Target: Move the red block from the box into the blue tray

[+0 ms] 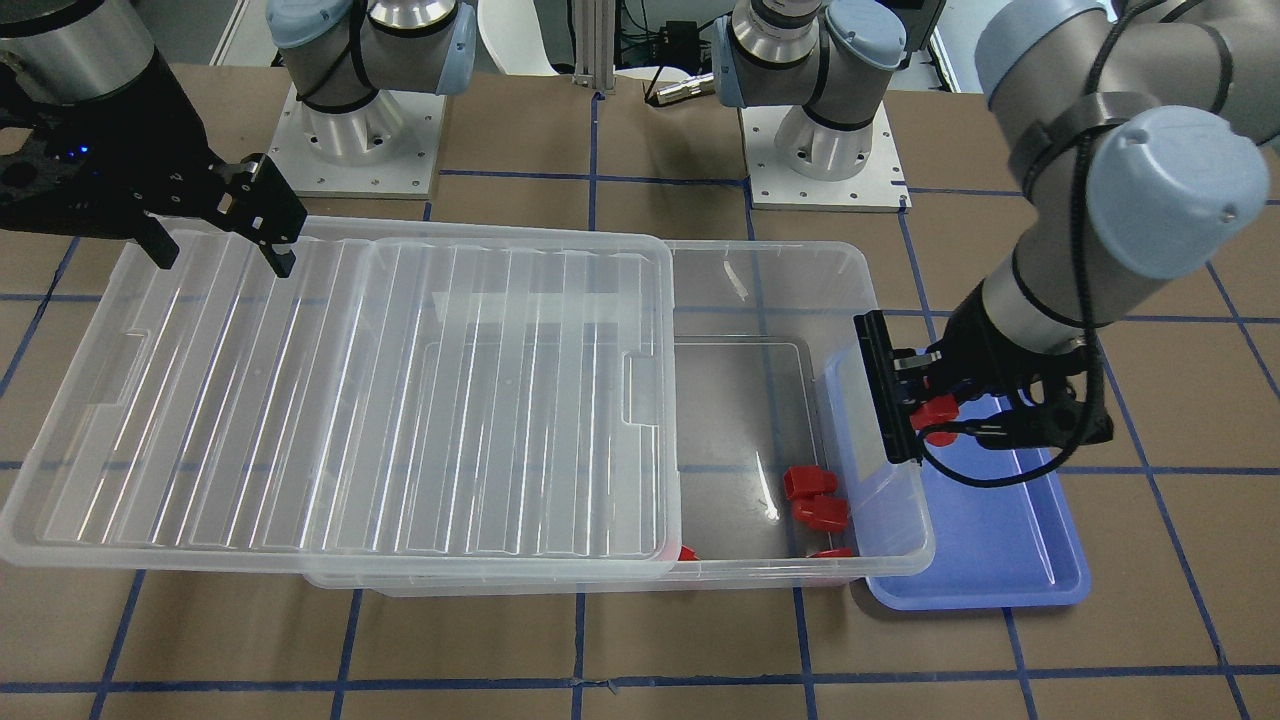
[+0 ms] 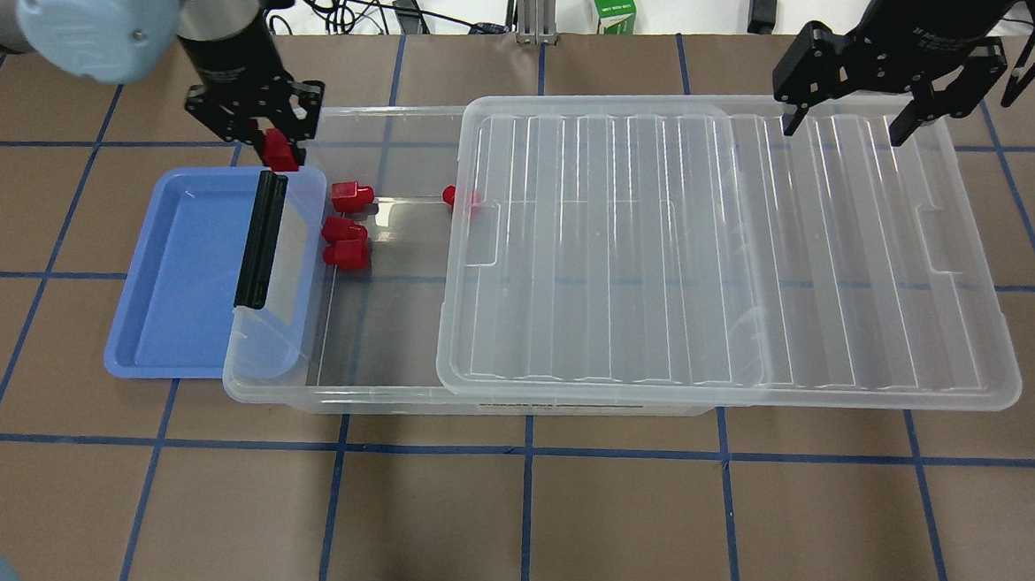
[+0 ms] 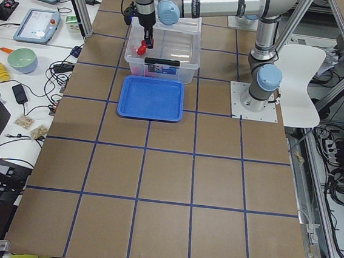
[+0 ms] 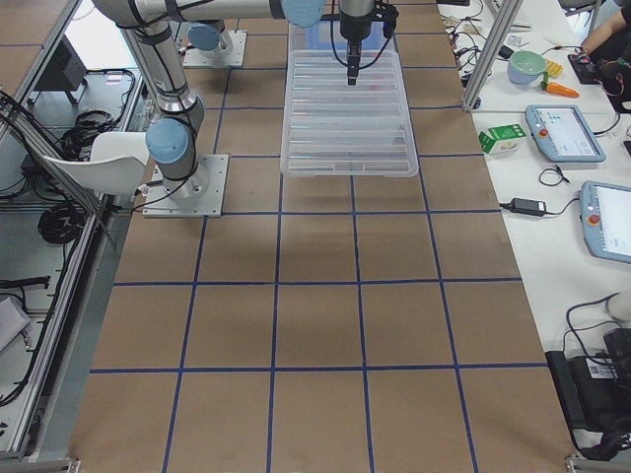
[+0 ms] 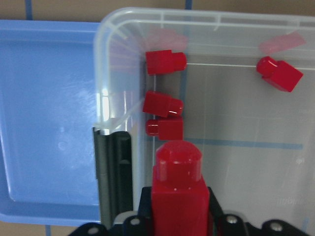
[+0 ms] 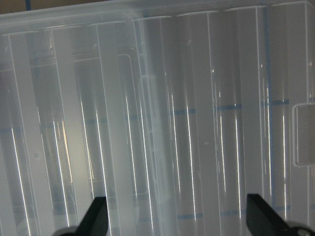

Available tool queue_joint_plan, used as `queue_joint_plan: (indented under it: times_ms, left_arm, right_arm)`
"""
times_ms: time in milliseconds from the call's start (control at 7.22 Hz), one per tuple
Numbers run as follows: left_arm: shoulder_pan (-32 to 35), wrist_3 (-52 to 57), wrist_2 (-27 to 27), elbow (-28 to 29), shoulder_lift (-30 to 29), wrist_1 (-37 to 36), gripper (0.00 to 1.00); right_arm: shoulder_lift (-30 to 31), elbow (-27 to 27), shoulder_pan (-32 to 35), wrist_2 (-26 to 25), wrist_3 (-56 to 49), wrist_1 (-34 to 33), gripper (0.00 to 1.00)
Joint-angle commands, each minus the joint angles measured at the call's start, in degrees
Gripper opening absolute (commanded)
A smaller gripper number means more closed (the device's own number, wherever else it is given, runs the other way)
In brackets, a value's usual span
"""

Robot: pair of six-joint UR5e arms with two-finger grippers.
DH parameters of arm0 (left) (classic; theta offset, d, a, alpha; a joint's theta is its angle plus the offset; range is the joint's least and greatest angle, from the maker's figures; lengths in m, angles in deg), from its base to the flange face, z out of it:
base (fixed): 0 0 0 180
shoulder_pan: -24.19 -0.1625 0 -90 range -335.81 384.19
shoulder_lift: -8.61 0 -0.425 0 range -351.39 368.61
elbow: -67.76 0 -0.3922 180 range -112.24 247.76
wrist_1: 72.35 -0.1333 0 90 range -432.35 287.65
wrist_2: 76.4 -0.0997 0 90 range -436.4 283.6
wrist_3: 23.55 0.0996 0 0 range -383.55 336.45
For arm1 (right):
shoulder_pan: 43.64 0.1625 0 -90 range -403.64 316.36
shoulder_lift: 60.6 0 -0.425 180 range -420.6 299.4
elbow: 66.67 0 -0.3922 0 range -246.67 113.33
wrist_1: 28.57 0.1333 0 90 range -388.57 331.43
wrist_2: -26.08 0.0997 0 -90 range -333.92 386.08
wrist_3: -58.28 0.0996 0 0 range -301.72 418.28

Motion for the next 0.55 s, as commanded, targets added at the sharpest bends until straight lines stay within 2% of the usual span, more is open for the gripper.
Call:
queue_joint_plan:
  times_ms: [0,138,277,415]
  left_arm:
    - [-6.7,8.5,-0.7,-0.5,-0.2,0.7,0.0]
    - [-10.1,13.9,-1.6,-1.1,-1.6,-0.1,0.0]
    - [-11.9,15.5,-1.5,-3.2,-2.5,-1.5,0.0]
    - [-12.4,15.6,-1.4,-6.0,-3.8,-6.5,0.0]
  right_arm:
    - [-0.7,-0.1,-0.2,-0.4,-1.7,-0.6,1.0]
    - [-1.7,-0.9,-2.1,-0.6,-6.1,-2.4,1.0]
    - [-1.7,-1.3,-7.0,-0.7,-8.4,-1.4,1.0]
    - [-1.7,-1.1,-11.2,-0.8,-17.3,-1.0,1.0]
